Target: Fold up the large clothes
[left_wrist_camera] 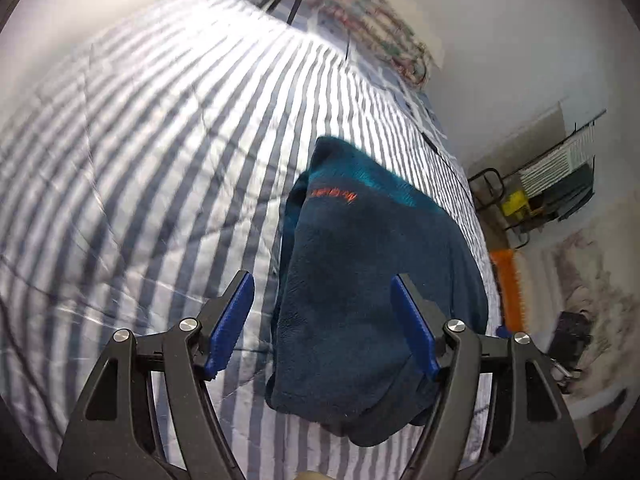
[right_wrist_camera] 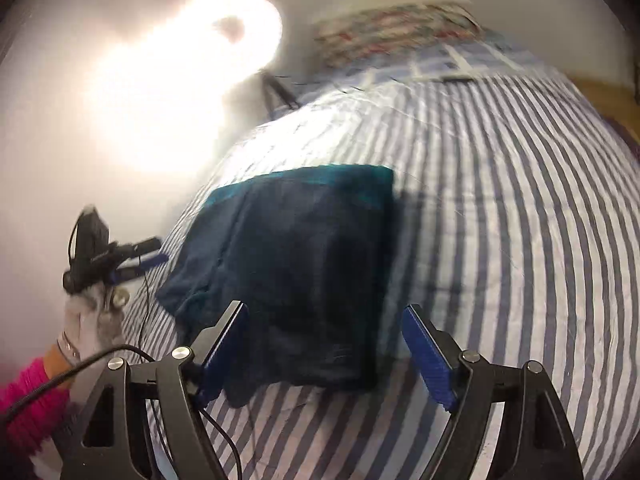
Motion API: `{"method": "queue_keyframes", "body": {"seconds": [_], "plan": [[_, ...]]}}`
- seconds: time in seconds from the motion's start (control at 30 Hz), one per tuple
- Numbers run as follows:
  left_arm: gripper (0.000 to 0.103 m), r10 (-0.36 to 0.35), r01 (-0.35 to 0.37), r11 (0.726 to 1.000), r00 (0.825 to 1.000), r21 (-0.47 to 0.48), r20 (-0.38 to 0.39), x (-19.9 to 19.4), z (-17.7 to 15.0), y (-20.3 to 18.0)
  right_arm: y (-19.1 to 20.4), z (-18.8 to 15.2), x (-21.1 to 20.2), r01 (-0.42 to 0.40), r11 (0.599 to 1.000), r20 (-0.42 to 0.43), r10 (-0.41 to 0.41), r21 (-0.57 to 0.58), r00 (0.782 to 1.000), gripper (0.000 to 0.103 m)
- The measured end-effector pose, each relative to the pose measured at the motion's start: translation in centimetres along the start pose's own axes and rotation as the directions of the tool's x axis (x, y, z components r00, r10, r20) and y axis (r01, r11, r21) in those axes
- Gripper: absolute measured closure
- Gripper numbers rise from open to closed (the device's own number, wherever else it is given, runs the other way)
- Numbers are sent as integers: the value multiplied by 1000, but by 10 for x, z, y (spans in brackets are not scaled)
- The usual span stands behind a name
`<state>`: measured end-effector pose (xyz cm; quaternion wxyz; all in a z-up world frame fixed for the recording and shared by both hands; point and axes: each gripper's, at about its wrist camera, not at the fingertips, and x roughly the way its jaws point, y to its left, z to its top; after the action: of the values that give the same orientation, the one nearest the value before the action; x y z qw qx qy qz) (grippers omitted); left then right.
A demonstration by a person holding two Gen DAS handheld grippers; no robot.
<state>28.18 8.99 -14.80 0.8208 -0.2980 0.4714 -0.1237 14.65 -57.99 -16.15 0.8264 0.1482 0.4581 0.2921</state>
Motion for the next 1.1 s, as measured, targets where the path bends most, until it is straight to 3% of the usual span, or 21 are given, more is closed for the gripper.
{"method": "queue_keyframes", "body": {"seconds": [0.2, 0.33, 0.47, 0.57, 0.63, 0.7, 0.77, 0.87, 0.97, 1.03, 1.1], "plan": [[31, -28, 23, 998, 996, -62, -86, 35, 1, 14, -21, 8, 24, -27, 996, -31, 30, 82, 999, 21], [31, -34, 26, 996, 994, -82, -100, 48, 7, 23, -28, 9, 48, -74, 988, -70, 84, 133, 994, 21], [31, -85, 71, 991, 990, -115, -113, 59, 3, 32, -28, 5, 74, -89, 984, -116, 107, 153, 987, 21], [31, -90, 77, 991, 989, -113, -114, 62, 1, 33, -29, 5, 81, -114, 978, -104, 134, 177, 986, 20], [40, -98, 85, 990, 989, -114, -115, 66, 1, 33, -32, 6, 87, -153, 963, -92, 177, 223, 980, 20], [51, -116, 100, 987, 986, -125, -122, 71, -2, 30, -34, 7, 92, -186, 949, -84, 214, 254, 973, 25], [55, -90, 79, 992, 989, -102, -113, 74, -3, 23, -33, 2, 92, -228, 933, -96, 264, 279, 960, 40], [60, -54, 48, 997, 993, -63, -106, 72, -4, 13, -23, 4, 96, -210, 944, -105, 243, 253, 964, 46], [58, -32, 30, 999, 995, -30, -94, 71, -5, 8, -20, 6, 97, -209, 949, -110, 240, 236, 964, 47], [37, 11, -12, 1000, 997, -13, -72, 73, -6, 6, -21, 2, 96, -191, 951, -106, 221, 242, 969, 38], [35, 8, -10, 999, 998, -37, -63, 79, -5, 6, -20, 0, 96, -183, 949, -96, 213, 257, 972, 35]]}}
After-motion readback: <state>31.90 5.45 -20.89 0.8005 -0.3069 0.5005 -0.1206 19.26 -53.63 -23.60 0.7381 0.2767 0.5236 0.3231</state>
